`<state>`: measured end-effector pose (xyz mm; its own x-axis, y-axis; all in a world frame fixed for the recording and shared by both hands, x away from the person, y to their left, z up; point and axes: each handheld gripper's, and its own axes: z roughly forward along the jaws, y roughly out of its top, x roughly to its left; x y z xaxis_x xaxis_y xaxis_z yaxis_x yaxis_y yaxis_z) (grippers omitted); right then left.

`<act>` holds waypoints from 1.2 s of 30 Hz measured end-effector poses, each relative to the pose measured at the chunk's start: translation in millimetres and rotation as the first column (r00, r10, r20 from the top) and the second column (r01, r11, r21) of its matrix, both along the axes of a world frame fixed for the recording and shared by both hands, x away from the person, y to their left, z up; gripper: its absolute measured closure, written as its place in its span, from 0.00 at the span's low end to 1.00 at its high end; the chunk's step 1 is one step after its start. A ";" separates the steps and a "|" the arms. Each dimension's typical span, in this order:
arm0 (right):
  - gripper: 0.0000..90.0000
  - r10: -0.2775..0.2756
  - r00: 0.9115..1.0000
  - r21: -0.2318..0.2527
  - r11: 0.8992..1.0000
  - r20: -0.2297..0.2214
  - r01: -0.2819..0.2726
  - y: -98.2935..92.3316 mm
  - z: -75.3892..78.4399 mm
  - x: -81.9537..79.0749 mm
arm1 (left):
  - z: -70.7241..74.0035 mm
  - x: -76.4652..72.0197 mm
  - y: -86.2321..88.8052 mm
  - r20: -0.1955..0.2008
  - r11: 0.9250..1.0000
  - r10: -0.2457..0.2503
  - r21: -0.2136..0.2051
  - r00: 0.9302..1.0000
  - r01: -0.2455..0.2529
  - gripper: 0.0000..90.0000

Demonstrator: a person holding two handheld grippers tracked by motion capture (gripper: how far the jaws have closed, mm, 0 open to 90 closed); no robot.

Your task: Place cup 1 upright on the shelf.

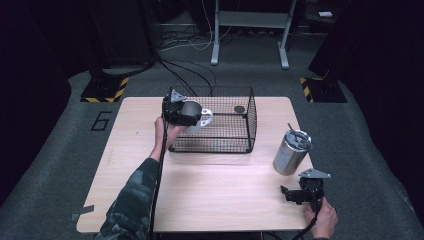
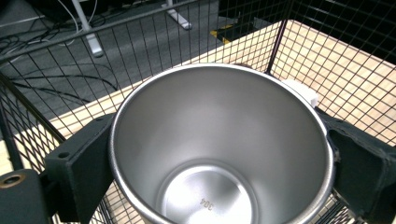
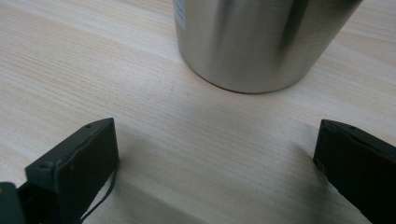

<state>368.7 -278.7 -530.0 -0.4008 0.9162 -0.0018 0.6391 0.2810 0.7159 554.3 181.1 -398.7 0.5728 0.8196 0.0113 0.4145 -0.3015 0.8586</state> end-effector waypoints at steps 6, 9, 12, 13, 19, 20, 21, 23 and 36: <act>0.00 0.000 1.000 0.000 1.000 0.000 0.000 0.0 0.0 0.0 | -8.3 4.3 -0.8 -0.033 1.000 -0.005 0.004 0.999 0.005 0.07; 0.00 0.000 1.000 0.000 1.000 0.000 0.000 0.0 0.0 0.0 | -10.9 5.6 -2.2 -0.054 1.000 -0.009 0.020 0.999 0.010 0.07; 0.00 0.000 1.000 0.000 1.000 0.000 0.000 0.0 0.0 0.0 | -12.9 6.6 -3.9 -0.064 0.999 0.004 0.042 0.998 -0.001 0.07; 0.00 0.000 1.000 0.000 1.000 0.000 0.000 0.0 0.0 0.0 | -12.9 6.7 -4.0 -0.064 0.999 0.005 0.040 0.998 -0.002 0.07; 0.00 0.000 1.000 0.000 1.000 0.000 0.000 0.0 0.0 0.0 | -12.7 6.6 -3.4 -0.065 1.000 0.002 0.026 0.998 0.000 0.07; 0.00 0.000 1.000 0.000 1.000 0.000 0.000 0.0 0.0 0.0 | -12.7 6.6 -3.3 -0.062 1.000 0.001 0.021 0.998 0.001 0.07; 0.00 0.000 1.000 0.000 1.000 0.000 0.000 0.0 0.0 0.0 | -12.6 6.5 -3.3 -0.060 1.000 0.002 0.019 0.998 -0.001 0.07; 0.00 0.000 1.000 0.000 1.000 0.000 0.000 0.0 0.0 0.0 | -12.8 6.6 -3.3 -0.056 1.000 0.000 0.017 0.998 0.001 0.07; 0.00 0.000 1.000 0.000 1.000 0.000 0.000 0.0 0.0 0.0 | -13.0 4.4 -12.7 -0.044 0.999 -0.033 0.031 0.998 0.034 0.07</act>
